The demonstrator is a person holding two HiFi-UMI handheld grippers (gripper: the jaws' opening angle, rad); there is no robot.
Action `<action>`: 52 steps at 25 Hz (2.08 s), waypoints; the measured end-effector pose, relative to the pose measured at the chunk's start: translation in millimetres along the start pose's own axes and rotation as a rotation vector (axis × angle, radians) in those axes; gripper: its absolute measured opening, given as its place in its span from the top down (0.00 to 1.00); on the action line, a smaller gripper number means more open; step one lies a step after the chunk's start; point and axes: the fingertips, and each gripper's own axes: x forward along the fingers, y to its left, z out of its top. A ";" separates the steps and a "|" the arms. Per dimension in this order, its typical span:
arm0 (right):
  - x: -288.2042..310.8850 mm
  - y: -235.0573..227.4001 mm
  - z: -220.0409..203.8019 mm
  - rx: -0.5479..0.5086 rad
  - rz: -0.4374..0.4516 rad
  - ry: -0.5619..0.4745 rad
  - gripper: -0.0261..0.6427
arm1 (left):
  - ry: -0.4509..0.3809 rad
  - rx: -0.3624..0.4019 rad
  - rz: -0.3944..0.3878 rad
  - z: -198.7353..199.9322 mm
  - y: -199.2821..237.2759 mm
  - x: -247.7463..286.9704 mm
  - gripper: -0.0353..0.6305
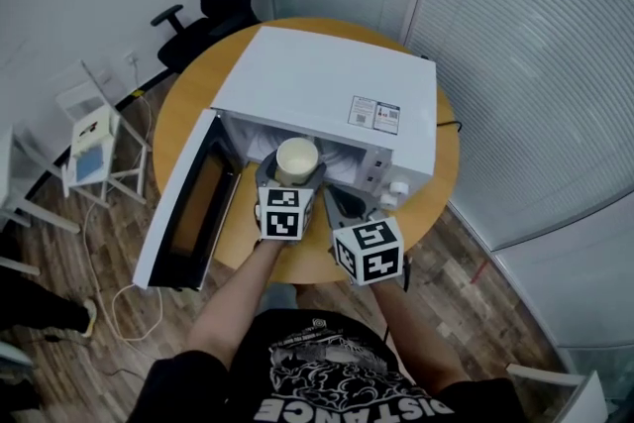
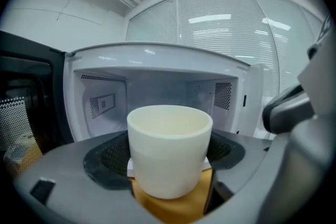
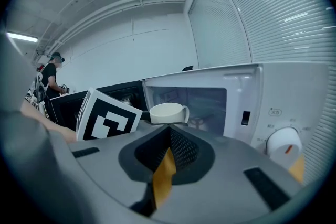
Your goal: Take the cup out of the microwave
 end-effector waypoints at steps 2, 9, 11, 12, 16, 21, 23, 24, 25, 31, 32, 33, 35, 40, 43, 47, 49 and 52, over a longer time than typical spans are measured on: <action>-4.2 4.3 -1.3 -0.005 0.009 0.000 0.94 | 0.002 -0.004 0.005 -2.5 -2.3 -8.9 0.30; -16.3 19.5 -6.5 -0.023 0.041 0.001 0.94 | -0.009 -0.015 0.038 -5.1 -5.0 -42.3 0.30; -20.7 23.8 -6.9 -0.027 0.050 -0.004 0.94 | -0.008 -0.025 0.046 -6.8 -6.6 -52.2 0.30; -22.8 25.2 -6.9 -0.030 0.053 -0.006 0.94 | -0.007 -0.030 0.049 -7.8 -7.6 -56.9 0.30; -30.6 29.1 -8.1 -0.040 0.065 -0.012 0.94 | -0.009 -0.041 0.073 -12.9 -8.2 -74.9 0.30; -43.3 32.1 -12.5 -0.053 0.074 -0.019 0.94 | -0.015 -0.065 0.088 -16.9 -15.2 -94.8 0.30; -48.8 34.2 -15.2 -0.059 0.077 -0.015 0.94 | -0.026 -0.071 0.092 -15.8 -19.5 -103.6 0.30; -51.3 35.8 -16.6 -0.061 0.080 -0.013 0.94 | -0.031 -0.074 0.093 -14.8 -21.8 -108.5 0.30; -53.5 37.3 -18.0 -0.064 0.084 -0.012 0.94 | -0.035 -0.077 0.094 -14.4 -24.0 -113.2 0.30; -61.4 45.4 -22.9 -0.076 0.101 -0.014 0.94 | -0.055 -0.089 0.107 -14.5 -33.6 -139.3 0.30; -62.3 47.2 -24.0 -0.078 0.105 -0.015 0.94 | -0.059 -0.091 0.112 -14.5 -33.9 -143.9 0.30; -63.0 48.8 -25.1 -0.080 0.110 -0.016 0.94 | -0.061 -0.094 0.118 -14.8 -33.5 -148.3 0.30; -63.8 50.2 -25.9 -0.081 0.116 -0.020 0.94 | -0.065 -0.103 0.129 -14.8 -31.8 -156.1 0.30; -63.6 49.5 -26.4 -0.088 0.119 -0.028 0.94 | -0.077 -0.102 0.153 -14.4 -27.4 -172.9 0.30; -63.0 54.1 -27.5 -0.091 0.135 -0.040 0.94 | -0.073 -0.106 0.164 -18.3 -25.4 -178.2 0.30; -62.4 59.7 -26.9 -0.107 0.150 -0.053 0.94 | -0.074 -0.114 0.169 -19.8 -24.8 -181.2 0.30; -62.0 62.0 -26.5 -0.114 0.159 -0.052 0.94 | -0.073 -0.114 0.170 -19.6 -25.7 -181.1 0.30; -61.9 63.4 -24.9 -0.115 0.162 -0.054 0.94 | -0.074 -0.109 0.163 -18.3 -28.4 -180.2 0.30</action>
